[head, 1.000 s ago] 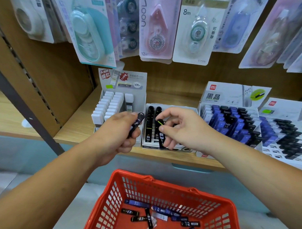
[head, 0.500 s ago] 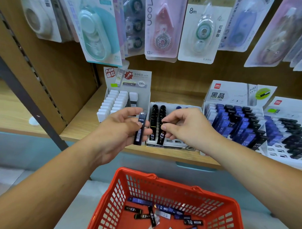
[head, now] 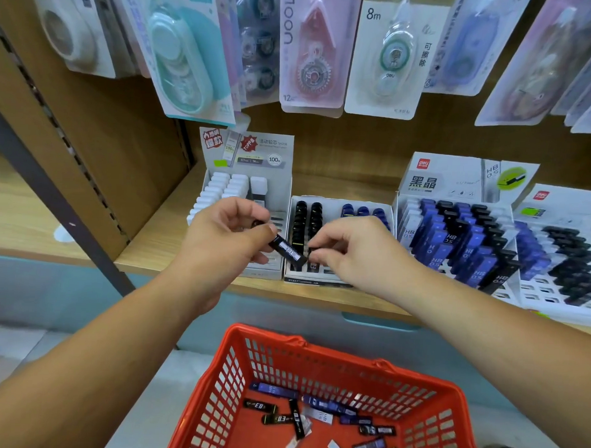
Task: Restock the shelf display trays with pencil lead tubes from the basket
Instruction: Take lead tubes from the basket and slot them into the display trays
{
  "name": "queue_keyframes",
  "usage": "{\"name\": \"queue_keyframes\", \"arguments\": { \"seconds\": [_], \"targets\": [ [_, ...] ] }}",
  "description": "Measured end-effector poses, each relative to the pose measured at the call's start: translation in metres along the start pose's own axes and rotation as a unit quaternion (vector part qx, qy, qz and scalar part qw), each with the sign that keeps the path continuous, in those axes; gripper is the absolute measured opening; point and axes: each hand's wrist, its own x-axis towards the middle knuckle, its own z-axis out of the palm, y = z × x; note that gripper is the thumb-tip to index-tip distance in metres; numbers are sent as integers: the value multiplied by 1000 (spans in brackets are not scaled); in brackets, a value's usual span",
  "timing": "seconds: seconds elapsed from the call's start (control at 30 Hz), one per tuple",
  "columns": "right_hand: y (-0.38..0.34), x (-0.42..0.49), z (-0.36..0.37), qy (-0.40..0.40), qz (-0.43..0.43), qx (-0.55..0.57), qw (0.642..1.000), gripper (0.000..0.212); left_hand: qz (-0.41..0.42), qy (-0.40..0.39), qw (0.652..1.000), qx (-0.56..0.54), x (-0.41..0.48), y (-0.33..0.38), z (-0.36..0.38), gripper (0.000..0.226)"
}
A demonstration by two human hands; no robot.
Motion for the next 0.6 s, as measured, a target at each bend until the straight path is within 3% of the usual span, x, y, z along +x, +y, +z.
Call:
{"name": "queue_keyframes", "arguments": {
  "seconds": [0.1,0.2,0.3,0.43,0.53,0.6],
  "targets": [
    [1,2,1,8,-42,-94,995,12,15,-4,999,29,1,3,1,6],
    [-3,1,-5,-10,-47,-200,979,29,18,-33,999,22,-3,11,4,7],
    [0,-4,-16,26,-64,-123,990,42,12,-45,999,8,-4,21,5,9],
    [12,-8,-42,132,-29,-123,983,28,66,0,997,32,0,31,16,13],
    [22,-9,-48,107,8,-162,981,36,112,26,987,109,15,39,37,14],
    [29,-9,-47,74,15,-197,977,42,144,2,970,197,30,41,54,13]
  ]
}}
